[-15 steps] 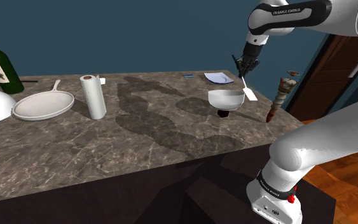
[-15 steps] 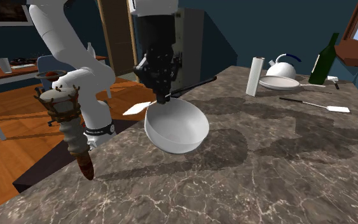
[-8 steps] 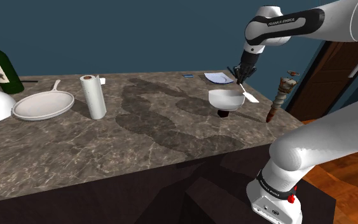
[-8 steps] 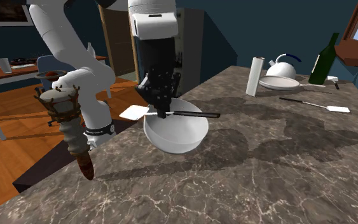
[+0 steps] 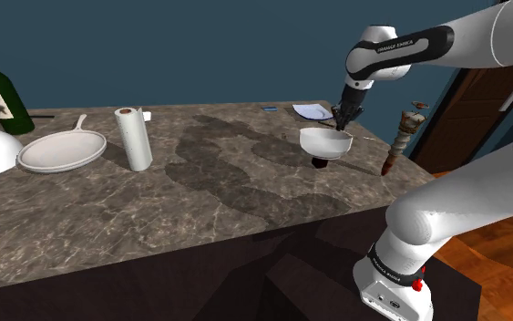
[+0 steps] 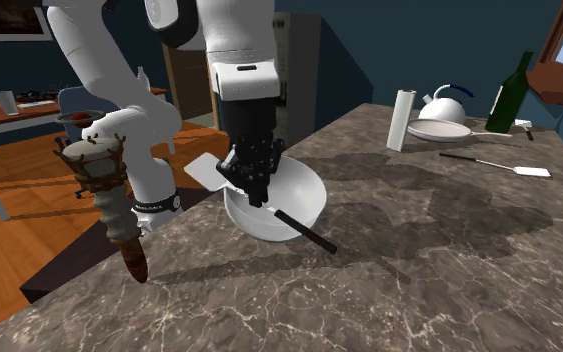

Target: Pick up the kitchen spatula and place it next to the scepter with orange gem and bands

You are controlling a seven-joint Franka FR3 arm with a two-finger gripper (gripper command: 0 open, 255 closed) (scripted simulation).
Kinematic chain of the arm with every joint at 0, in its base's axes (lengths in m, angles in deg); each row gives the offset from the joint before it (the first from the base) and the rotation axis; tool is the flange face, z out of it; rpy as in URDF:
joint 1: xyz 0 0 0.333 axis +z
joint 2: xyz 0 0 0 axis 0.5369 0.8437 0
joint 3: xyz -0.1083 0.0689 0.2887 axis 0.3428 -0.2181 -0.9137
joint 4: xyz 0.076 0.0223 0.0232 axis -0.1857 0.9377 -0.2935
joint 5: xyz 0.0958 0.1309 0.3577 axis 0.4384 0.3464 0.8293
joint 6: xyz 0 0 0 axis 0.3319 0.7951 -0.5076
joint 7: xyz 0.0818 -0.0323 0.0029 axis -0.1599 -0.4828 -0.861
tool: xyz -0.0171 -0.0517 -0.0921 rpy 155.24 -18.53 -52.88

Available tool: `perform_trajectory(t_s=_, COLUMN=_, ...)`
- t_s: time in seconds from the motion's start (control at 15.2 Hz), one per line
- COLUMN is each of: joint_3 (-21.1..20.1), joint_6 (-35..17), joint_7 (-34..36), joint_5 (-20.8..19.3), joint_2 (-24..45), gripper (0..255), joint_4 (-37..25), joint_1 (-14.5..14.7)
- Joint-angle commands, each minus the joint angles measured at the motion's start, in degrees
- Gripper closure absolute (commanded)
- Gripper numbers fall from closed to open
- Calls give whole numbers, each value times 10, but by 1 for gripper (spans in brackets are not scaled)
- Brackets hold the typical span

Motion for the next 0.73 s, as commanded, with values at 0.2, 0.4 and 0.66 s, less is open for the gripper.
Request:
perform_trajectory(t_s=0.2, joint_3=4, joint_6=-44, joint_7=0, joint_5=-1, joint_2=12, gripper=255, joint_4=32, joint_1=0)
perform_trajectory(t_s=0.4, joint_3=8, joint_6=-69, joint_7=0, joint_5=-1, joint_2=22, gripper=255, joint_4=48, joint_1=1)
perform_trajectory(t_s=0.66, joint_3=12, joint_6=-104, joint_7=-2, joint_5=-1, joint_2=37, gripper=255, joint_4=68, joint_1=1)
